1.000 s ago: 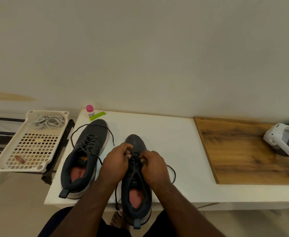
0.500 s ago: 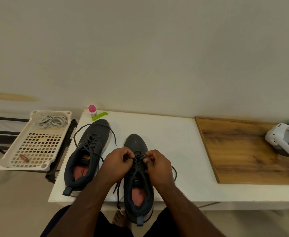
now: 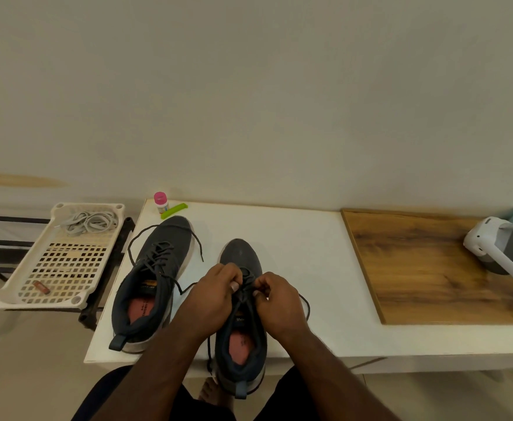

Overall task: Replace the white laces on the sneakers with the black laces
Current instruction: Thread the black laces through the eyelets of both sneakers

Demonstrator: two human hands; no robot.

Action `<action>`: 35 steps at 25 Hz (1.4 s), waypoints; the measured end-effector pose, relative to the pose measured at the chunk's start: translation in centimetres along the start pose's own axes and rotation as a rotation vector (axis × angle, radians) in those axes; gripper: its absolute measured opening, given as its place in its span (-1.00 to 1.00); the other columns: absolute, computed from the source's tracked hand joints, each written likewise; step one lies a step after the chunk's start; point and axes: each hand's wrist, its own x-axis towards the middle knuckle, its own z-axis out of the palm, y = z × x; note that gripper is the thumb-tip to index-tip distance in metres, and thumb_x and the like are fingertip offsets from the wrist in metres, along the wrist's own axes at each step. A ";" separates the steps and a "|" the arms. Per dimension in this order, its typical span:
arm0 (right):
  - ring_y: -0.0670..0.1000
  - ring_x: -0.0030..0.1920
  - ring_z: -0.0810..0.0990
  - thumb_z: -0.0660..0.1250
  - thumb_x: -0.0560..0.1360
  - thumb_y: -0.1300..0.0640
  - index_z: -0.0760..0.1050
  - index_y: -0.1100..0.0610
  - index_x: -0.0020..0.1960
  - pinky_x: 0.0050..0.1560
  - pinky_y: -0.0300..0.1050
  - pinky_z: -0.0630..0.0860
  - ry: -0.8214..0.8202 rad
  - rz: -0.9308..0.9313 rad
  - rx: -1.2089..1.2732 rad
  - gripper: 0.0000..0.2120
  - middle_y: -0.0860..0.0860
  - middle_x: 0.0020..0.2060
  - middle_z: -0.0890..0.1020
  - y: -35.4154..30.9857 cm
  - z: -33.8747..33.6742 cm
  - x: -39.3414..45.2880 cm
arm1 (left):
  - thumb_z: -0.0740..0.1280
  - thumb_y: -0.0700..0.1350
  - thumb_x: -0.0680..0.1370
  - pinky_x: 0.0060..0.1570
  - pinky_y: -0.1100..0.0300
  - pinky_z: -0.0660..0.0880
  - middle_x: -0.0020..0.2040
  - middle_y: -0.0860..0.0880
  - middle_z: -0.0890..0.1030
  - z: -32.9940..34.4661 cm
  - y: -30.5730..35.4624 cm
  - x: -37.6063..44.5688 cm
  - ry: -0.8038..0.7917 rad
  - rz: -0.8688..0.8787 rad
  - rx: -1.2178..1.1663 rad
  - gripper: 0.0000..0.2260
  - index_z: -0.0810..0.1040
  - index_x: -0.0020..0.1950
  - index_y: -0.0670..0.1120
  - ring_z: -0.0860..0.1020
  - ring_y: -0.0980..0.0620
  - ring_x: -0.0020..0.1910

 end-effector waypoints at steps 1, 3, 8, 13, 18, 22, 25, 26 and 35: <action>-0.12 -0.08 0.54 0.28 0.54 0.25 0.54 0.06 -0.02 -0.12 -0.39 0.39 -0.004 -0.002 -0.001 -0.88 -0.09 -0.10 0.60 0.0 0.1 0.0 | 0.18 -0.20 0.62 -0.11 0.21 0.42 -0.11 0.09 0.45 -0.2 0.1 0.0 0.017 -0.005 -0.019 -0.82 0.38 -0.09 0.09 0.44 0.15 -0.12; -0.13 -0.07 0.54 0.28 0.54 0.24 0.55 0.05 -0.02 -0.10 -0.38 0.41 -0.018 -0.004 0.000 -0.88 -0.09 -0.09 0.59 0.0 0.4 0.0 | 0.21 -0.23 0.60 -0.14 0.28 0.37 -0.10 0.06 0.49 -0.7 -0.2 0.3 0.046 -0.039 -0.064 -0.83 0.44 -0.06 0.05 0.46 0.16 -0.11; -0.15 -0.09 0.54 0.30 0.53 0.21 0.56 0.03 -0.03 -0.12 -0.43 0.39 -0.002 0.010 0.006 -0.89 -0.10 -0.09 0.60 0.1 0.7 0.1 | 0.29 -0.20 0.58 -0.09 0.43 0.29 -0.06 0.07 0.52 -0.4 -0.9 0.6 -0.019 -0.109 -0.005 -0.83 0.55 -0.03 0.08 0.48 0.15 -0.06; -0.14 -0.11 0.53 0.28 0.55 0.23 0.57 0.08 -0.02 -0.16 -0.45 0.36 0.013 0.008 -0.021 -0.88 -0.10 -0.11 0.58 0.0 0.4 0.3 | 0.23 -0.20 0.61 -0.11 0.24 0.42 -0.12 0.08 0.52 -0.5 0.1 0.3 0.046 -0.091 -0.064 -0.84 0.46 -0.08 0.05 0.48 0.16 -0.13; -0.18 -0.15 0.51 0.29 0.55 0.22 0.57 0.05 -0.04 -0.18 -0.45 0.36 0.002 0.000 -0.024 -0.89 -0.13 -0.14 0.56 -0.3 0.5 0.1 | 0.29 -0.21 0.58 -0.06 0.33 0.40 -0.05 0.09 0.56 -1.0 0.0 0.3 -0.004 -0.165 -0.069 -0.85 0.57 -0.02 0.04 0.52 0.17 -0.08; -0.14 -0.07 0.54 0.30 0.54 0.24 0.59 0.06 0.00 -0.12 -0.44 0.39 -0.009 -0.004 -0.005 -0.87 -0.12 -0.09 0.58 -0.2 0.4 0.1 | 0.25 -0.21 0.60 -0.18 0.29 0.40 -0.15 0.09 0.57 -1.0 0.7 0.2 0.054 -0.167 -0.130 -0.85 0.52 -0.07 0.02 0.52 0.15 -0.17; -0.16 0.01 0.55 0.35 0.51 0.26 0.65 0.04 0.04 0.03 -0.42 0.41 -0.053 -0.051 0.065 -0.80 -0.17 -0.07 0.57 0.1 0.0 -0.3 | 0.28 -0.19 0.59 -0.05 0.19 0.53 -0.11 0.12 0.59 -1.3 0.1 -0.1 0.036 -0.221 -0.225 -0.82 0.55 -0.01 0.11 0.57 0.16 -0.10; -0.17 0.02 0.54 0.37 0.51 0.25 0.67 0.03 0.05 0.06 -0.43 0.40 -0.074 -0.073 0.067 -0.80 -0.17 -0.06 0.58 0.2 -0.2 -0.3 | 0.30 -0.19 0.58 -0.01 0.15 0.55 -0.09 0.13 0.60 -1.3 -0.2 -0.2 0.029 -0.234 -0.244 -0.80 0.55 0.02 0.13 0.58 0.17 -0.08; -0.19 -0.06 0.51 0.28 0.57 0.25 0.52 0.00 -0.03 -0.08 -0.42 0.41 -0.012 -0.113 0.104 -0.84 -0.16 -0.12 0.55 -0.6 -0.4 -0.7 | 0.30 -0.21 0.58 0.09 0.22 0.52 -0.05 0.16 0.62 -1.2 -0.2 -0.3 0.000 -0.228 -0.218 -0.76 0.57 0.12 0.12 0.57 0.21 0.00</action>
